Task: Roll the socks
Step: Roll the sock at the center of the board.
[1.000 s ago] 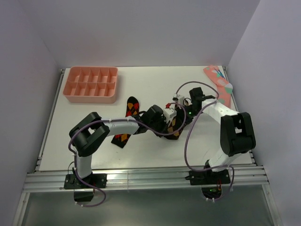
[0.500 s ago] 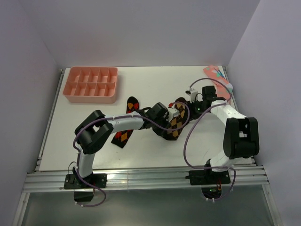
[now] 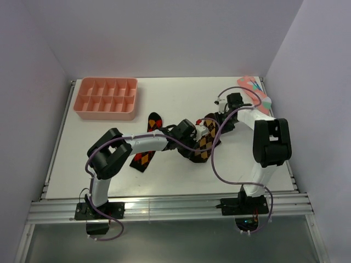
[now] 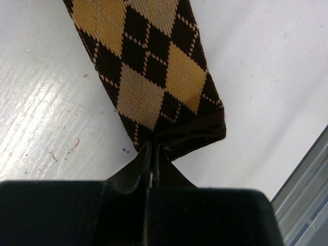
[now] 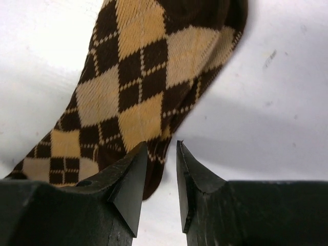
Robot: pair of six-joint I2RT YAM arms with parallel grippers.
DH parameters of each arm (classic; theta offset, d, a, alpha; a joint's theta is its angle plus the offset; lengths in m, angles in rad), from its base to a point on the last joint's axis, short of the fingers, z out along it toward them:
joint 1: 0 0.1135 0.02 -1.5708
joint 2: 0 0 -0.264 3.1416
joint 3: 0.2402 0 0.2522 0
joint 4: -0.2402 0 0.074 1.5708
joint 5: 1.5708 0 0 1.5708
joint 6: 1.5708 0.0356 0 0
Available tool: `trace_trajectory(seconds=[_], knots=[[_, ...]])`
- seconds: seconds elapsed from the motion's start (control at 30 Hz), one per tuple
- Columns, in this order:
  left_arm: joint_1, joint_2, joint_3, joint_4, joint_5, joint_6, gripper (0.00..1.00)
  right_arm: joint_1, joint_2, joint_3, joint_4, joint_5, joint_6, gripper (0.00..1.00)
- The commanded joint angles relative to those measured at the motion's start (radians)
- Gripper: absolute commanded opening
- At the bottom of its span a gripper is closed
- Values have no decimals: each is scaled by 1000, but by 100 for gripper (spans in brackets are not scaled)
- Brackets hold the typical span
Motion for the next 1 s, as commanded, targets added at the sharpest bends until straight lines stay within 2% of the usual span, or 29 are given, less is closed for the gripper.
trace_trajectory(seconds=[0.0, 0.27, 0.6, 0.77, 0.97], knots=[[-7, 7, 34, 12, -21, -7, 0, 41, 55, 68, -9, 75, 29, 37], [-7, 1, 39, 0, -38, 5, 0, 95, 152, 160, -32, 123, 55, 36], [19, 10, 58, -49, -67, 18, 0, 195, 266, 352, -112, 138, 58, 36], [51, 35, 94, -95, -36, 25, 0, 215, 269, 371, -104, 120, 67, 36], [70, 81, 132, -138, 24, 50, 0, 161, 194, 315, -48, 19, 86, 38]])
